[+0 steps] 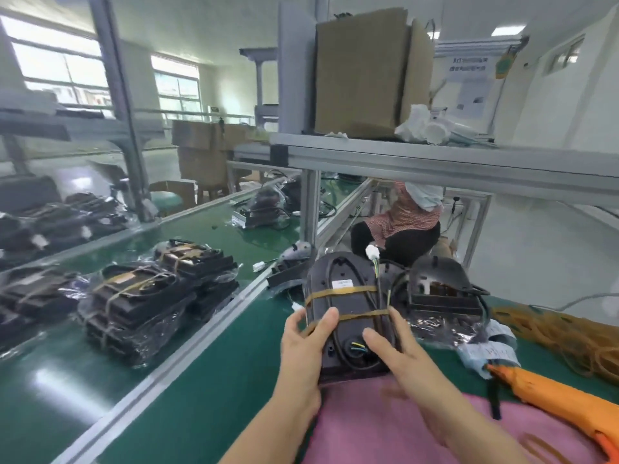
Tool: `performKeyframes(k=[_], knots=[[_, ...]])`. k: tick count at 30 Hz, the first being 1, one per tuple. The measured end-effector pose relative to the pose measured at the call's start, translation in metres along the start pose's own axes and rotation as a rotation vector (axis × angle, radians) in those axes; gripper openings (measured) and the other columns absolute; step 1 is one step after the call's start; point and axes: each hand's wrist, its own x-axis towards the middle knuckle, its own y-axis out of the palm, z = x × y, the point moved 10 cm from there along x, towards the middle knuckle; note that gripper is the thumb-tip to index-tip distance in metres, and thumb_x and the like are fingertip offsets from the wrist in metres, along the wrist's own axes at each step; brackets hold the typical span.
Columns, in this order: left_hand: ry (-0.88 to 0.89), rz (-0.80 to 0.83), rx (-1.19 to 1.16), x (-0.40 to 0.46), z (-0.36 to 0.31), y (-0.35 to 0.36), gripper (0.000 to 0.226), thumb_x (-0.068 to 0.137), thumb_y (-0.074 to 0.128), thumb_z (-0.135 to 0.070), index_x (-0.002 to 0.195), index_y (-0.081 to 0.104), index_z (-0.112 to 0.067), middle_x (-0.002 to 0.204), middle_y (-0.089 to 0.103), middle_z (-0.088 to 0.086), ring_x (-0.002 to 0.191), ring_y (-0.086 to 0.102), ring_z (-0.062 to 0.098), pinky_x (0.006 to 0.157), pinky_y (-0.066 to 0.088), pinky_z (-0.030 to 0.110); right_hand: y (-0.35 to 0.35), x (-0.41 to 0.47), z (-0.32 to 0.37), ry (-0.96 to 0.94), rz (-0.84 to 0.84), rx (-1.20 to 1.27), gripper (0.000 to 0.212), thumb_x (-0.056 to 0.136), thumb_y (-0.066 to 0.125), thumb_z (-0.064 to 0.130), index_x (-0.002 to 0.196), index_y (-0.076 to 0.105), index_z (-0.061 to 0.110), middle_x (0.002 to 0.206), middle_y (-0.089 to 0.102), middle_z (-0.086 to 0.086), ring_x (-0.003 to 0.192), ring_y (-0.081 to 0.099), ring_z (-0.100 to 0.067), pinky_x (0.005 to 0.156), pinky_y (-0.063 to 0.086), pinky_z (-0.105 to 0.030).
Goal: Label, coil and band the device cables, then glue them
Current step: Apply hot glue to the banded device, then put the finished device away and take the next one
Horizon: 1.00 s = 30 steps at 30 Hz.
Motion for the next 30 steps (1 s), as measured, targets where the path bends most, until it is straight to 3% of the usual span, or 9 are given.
performKeyframes(k=[2, 5, 7, 9, 13, 16, 18, 26, 30], knots=[[0.046, -0.083, -0.001, 0.004, -0.018, -0.024, 0.068, 0.064, 0.081, -0.034, 0.123, 0.049, -0.023, 0.098, 0.075, 0.004, 0.083, 0.074, 0.025, 0.063, 0.059, 0.035, 0.026, 0.015, 0.004, 0.001, 0.024, -0.006, 0.065, 0.088, 0.062, 0.045, 0.145, 0.031, 0.044, 0.127, 0.06, 0.018, 0.117, 0.057, -0.009, 0.103, 0.046, -0.043], [0.146, -0.213, 0.036, 0.008, -0.052, -0.061, 0.058, 0.078, 0.077, -0.034, 0.127, 0.046, -0.025, 0.111, 0.069, 0.007, 0.094, 0.071, 0.025, 0.082, 0.058, 0.044, 0.075, 0.042, 0.018, 0.014, 0.122, 0.033, 0.054, 0.094, 0.058, 0.036, 0.143, 0.038, 0.04, 0.099, 0.072, 0.013, 0.078, 0.066, -0.007, 0.063, 0.055, -0.026], [0.224, -0.314, 0.037, 0.01, -0.081, -0.088, 0.052, 0.084, 0.072, -0.031, 0.129, 0.047, -0.021, 0.118, 0.066, 0.006, 0.104, 0.067, 0.025, 0.095, 0.051, 0.049, 0.113, 0.06, 0.032, 0.005, 0.214, 0.005, 0.054, 0.095, 0.056, 0.036, 0.145, 0.037, 0.038, 0.108, 0.069, 0.006, 0.07, 0.064, -0.006, 0.052, 0.05, -0.021], [0.291, -0.388, 0.006, 0.013, -0.109, -0.115, 0.042, 0.088, 0.069, -0.026, 0.124, 0.052, -0.015, 0.114, 0.068, 0.01, 0.103, 0.067, 0.029, 0.095, 0.051, 0.052, 0.155, 0.076, 0.048, -0.01, 0.303, 0.002, 0.051, 0.096, 0.054, 0.037, 0.144, 0.037, 0.036, 0.12, 0.064, 0.002, 0.073, 0.063, -0.008, 0.05, 0.048, -0.02], [0.359, -0.521, -0.007, 0.027, -0.16, -0.162, 0.016, 0.09, 0.067, -0.027, 0.094, 0.052, -0.029, 0.098, 0.07, 0.005, 0.082, 0.072, 0.017, 0.073, 0.059, 0.039, 0.221, 0.102, 0.082, -0.101, 0.307, -0.001, 0.038, 0.095, 0.055, 0.043, 0.127, 0.044, 0.025, 0.118, 0.055, 0.002, 0.094, 0.06, -0.017, 0.061, 0.053, -0.028], [0.341, -0.582, 0.011, 0.052, -0.187, -0.186, 0.022, 0.095, 0.06, -0.03, 0.111, 0.054, -0.015, 0.109, 0.067, 0.013, 0.101, 0.065, 0.031, 0.093, 0.052, 0.053, 0.252, 0.125, 0.097, -0.16, 0.267, -0.024, 0.045, 0.094, 0.054, 0.046, 0.13, 0.045, 0.02, 0.124, 0.051, 0.0, 0.109, 0.056, -0.019, 0.093, 0.05, -0.038], [0.296, -0.616, 0.036, 0.071, -0.194, -0.197, 0.035, 0.098, 0.054, -0.032, 0.123, 0.052, -0.007, 0.119, 0.063, 0.018, 0.109, 0.06, 0.037, 0.097, 0.048, 0.056, 0.268, 0.138, 0.099, -0.16, 0.27, -0.027, 0.048, 0.096, 0.051, 0.045, 0.137, 0.043, 0.019, 0.134, 0.049, -0.003, 0.119, 0.051, -0.02, 0.104, 0.044, -0.044], [0.068, -0.858, 0.666, 0.101, -0.193, -0.218, 0.055, 0.102, 0.028, -0.037, 0.142, 0.03, 0.0, 0.15, 0.034, 0.022, 0.141, 0.02, 0.035, 0.113, 0.015, 0.047, 0.29, 0.165, 0.096, -0.229, 0.295, -0.248, 0.051, 0.105, 0.032, 0.037, 0.149, 0.03, 0.011, 0.156, 0.027, -0.006, 0.142, 0.029, -0.02, 0.116, 0.022, -0.034], [0.074, -0.932, 0.933, 0.105, -0.201, -0.216, 0.053, 0.104, 0.026, -0.031, 0.152, 0.017, -0.01, 0.162, 0.012, 0.008, 0.146, 0.012, 0.029, 0.116, 0.007, 0.048, 0.285, 0.167, 0.097, -0.271, 0.35, -0.365, 0.055, 0.105, 0.029, 0.039, 0.153, 0.021, 0.015, 0.16, 0.017, -0.003, 0.147, 0.017, -0.017, 0.118, 0.013, -0.032]])
